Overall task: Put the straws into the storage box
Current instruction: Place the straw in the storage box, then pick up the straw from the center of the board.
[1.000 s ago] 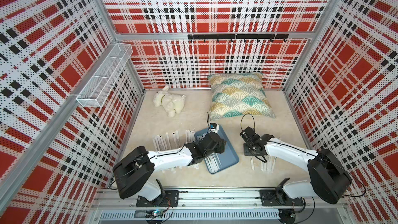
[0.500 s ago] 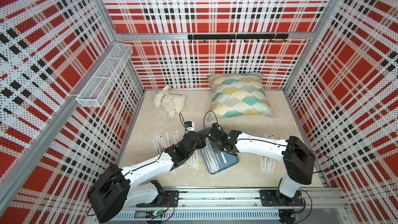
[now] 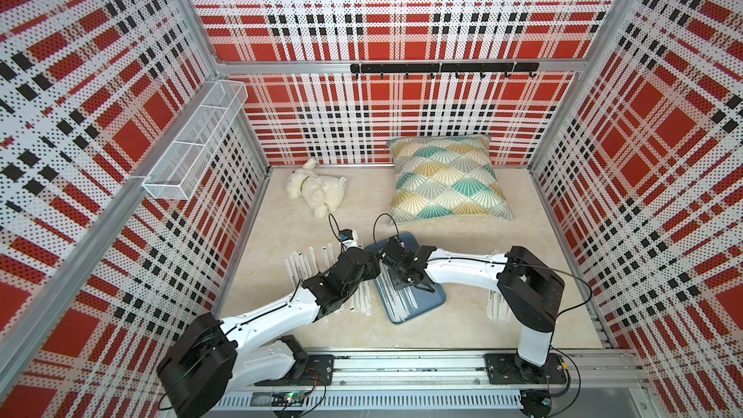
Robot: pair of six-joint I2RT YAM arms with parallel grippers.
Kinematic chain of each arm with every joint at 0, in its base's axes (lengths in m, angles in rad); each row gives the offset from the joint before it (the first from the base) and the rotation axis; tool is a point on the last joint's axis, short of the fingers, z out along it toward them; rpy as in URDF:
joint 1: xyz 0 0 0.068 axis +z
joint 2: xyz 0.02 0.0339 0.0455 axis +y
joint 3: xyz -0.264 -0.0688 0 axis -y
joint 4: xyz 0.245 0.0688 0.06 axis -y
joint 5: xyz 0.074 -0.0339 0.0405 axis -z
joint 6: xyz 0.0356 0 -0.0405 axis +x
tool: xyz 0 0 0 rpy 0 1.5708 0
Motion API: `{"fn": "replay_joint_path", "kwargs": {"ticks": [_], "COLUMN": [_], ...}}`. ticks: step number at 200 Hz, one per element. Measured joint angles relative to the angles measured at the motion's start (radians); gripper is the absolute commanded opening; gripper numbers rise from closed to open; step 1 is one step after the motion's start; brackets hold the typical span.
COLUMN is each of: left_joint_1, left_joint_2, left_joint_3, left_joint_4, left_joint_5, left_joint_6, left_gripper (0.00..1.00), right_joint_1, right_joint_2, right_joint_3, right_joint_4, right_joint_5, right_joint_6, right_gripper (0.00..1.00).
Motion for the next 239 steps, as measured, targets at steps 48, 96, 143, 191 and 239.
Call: {"fn": "replay_joint_path", "kwargs": {"ticks": [48,96,143,191,239], "left_joint_1": [0.0,0.0,-0.105,-0.289,-0.335], "left_joint_2": [0.0,0.0,0.069,0.321,0.468], "left_joint_3": [0.0,0.004,0.114,0.28,0.35], "left_joint_4": [0.0,-0.002,-0.008,0.047,0.061], "left_joint_5": [0.0,0.0,-0.058,-0.024,0.051], "left_joint_6": [0.0,0.004,0.05,0.096,0.117], "left_gripper": [0.58,0.58,0.6,0.61,0.61], "right_joint_1": [0.0,-0.011,-0.235,-0.56,-0.618], "right_joint_2": [0.002,-0.066,-0.449,-0.642,-0.611], "right_joint_3": [0.0,-0.001,-0.239,-0.535,-0.609], "right_joint_4": [-0.001,-0.071,-0.076,-0.138,-0.105], "right_joint_5": [0.008,0.018,-0.006,0.019,0.016], "right_joint_6": [-0.008,-0.007,0.069,0.109,0.104], "right_gripper": [0.23,0.26,0.26,0.28,0.27]}}
